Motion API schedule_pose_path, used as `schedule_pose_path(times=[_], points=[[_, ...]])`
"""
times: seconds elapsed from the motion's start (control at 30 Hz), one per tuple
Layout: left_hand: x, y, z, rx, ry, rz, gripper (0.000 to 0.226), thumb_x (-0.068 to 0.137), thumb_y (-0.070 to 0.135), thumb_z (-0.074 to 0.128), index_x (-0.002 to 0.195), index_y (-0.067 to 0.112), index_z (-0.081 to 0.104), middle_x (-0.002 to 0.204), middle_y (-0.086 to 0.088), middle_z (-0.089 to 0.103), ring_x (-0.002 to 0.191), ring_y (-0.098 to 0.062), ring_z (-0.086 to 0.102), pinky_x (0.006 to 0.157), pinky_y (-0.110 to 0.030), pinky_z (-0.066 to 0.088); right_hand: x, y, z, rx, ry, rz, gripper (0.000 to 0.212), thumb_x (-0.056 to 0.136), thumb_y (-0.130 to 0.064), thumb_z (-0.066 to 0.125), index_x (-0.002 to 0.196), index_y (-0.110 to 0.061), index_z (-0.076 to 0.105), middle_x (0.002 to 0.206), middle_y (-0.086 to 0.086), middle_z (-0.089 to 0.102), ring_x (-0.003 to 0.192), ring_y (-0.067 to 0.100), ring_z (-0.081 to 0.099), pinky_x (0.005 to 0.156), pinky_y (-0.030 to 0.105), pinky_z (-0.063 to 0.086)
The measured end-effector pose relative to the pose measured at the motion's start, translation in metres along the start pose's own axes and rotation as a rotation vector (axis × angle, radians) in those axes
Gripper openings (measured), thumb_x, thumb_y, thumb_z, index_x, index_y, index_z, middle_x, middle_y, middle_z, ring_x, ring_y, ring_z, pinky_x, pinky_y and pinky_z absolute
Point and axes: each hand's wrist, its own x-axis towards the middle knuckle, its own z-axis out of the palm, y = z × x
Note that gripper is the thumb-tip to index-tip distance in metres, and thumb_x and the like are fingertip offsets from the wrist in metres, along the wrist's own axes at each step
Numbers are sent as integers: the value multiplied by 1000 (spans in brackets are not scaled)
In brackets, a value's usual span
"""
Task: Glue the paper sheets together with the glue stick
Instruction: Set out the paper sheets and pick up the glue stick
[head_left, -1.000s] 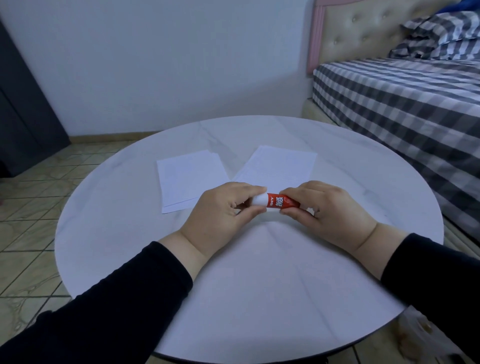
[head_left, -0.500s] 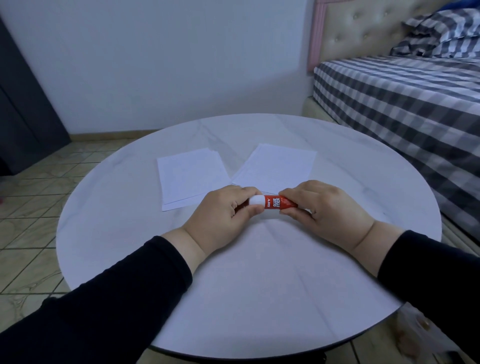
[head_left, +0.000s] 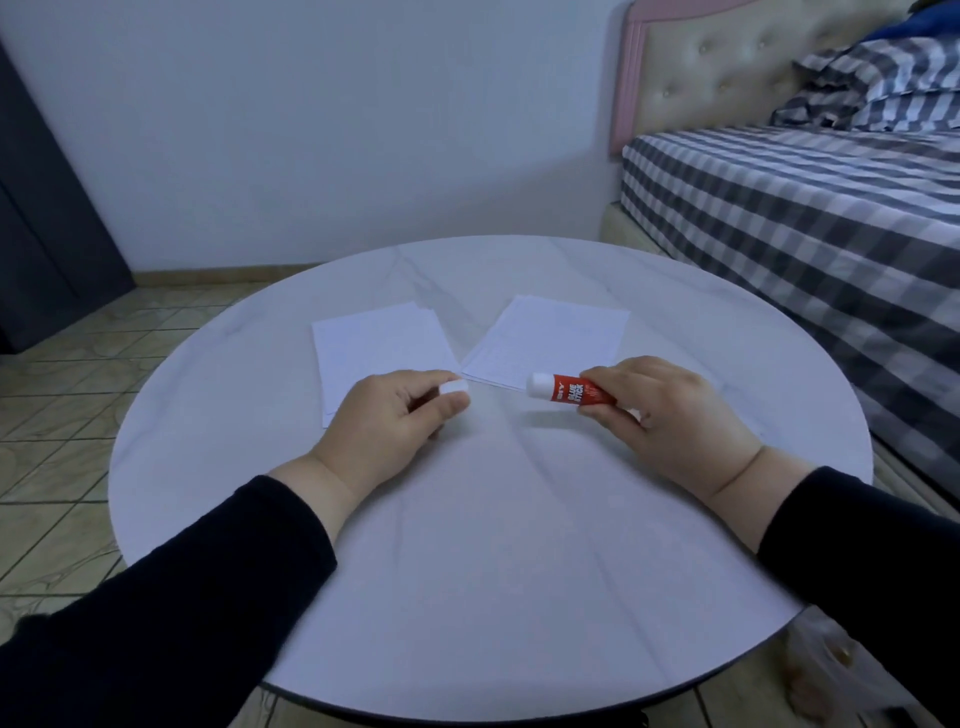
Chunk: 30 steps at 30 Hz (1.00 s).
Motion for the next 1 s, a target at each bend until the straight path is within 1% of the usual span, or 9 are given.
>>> schedule_pose_path(times=[0.1, 0.17, 0.23, 0.3, 0.43, 0.6, 0.73, 0.87, 1.0], points=[[-3, 5, 3, -99, 32, -6, 15, 87, 26, 70, 101, 27, 74, 81, -7, 67, 68, -7, 60, 75, -15, 46, 2, -4, 0, 32, -45, 29, 32, 88, -34, 58, 102, -8, 72, 79, 4, 69, 71, 23, 64, 71, 25, 46], [-6, 8, 9, -101, 23, -4, 19, 83, 26, 75, 103, 25, 74, 85, -2, 70, 75, -10, 63, 78, -19, 49, 2, -3, -1, 10, -69, 66, 28, 86, -33, 62, 101, -11, 73, 76, 2, 68, 69, 22, 63, 68, 20, 42], [-8, 10, 14, -61, 38, 15, 20, 82, 24, 76, 102, 23, 74, 76, 10, 65, 70, -6, 59, 74, -15, 47, 3, -4, -3, -11, -81, 133, 21, 84, -28, 67, 99, -14, 73, 74, 1, 68, 69, 24, 63, 64, 21, 42], [-10, 14, 18, -3, 48, 55, 19, 82, 23, 76, 101, 21, 72, 69, 13, 57, 63, -1, 51, 68, -11, 43, 4, -8, -5, 9, -105, 231, 16, 86, -24, 71, 99, -15, 72, 78, 0, 69, 72, 24, 62, 66, 24, 41], [-10, 18, 22, 189, 26, 91, 15, 85, 25, 72, 99, 19, 71, 72, 12, 58, 64, -1, 52, 66, -7, 38, 4, -7, -9, 222, -124, 507, 15, 87, -25, 69, 102, -21, 68, 89, -8, 67, 78, 15, 56, 66, 6, 35], [-6, 14, 25, 349, -42, 37, 21, 91, 29, 60, 107, 19, 69, 84, 9, 58, 75, -2, 51, 73, -19, 38, 4, 0, -9, 439, -127, 803, 20, 91, -32, 64, 106, -23, 54, 80, -13, 65, 77, 10, 59, 65, 21, 40], [-3, 14, 28, 398, -75, 18, 27, 95, 30, 53, 110, 14, 69, 84, 2, 56, 83, -12, 52, 73, -22, 35, 5, 3, -10, 426, -133, 865, 25, 92, -34, 63, 109, -19, 52, 82, -10, 64, 78, 5, 58, 63, 21, 38], [-4, 13, 30, 427, -92, 32, 30, 96, 32, 53, 120, 21, 67, 82, 9, 49, 86, -12, 50, 73, -21, 31, 4, 5, -10, 350, -167, 876, 27, 91, -34, 63, 112, -18, 55, 98, -5, 66, 92, 15, 59, 67, 22, 38], [-5, 12, 31, 437, -60, 64, 30, 95, 32, 56, 121, 20, 66, 97, 5, 50, 95, -11, 47, 77, -18, 31, 5, 4, -11, 294, -155, 912, 27, 89, -33, 65, 109, -17, 57, 97, -4, 64, 86, 14, 55, 62, 15, 35]])
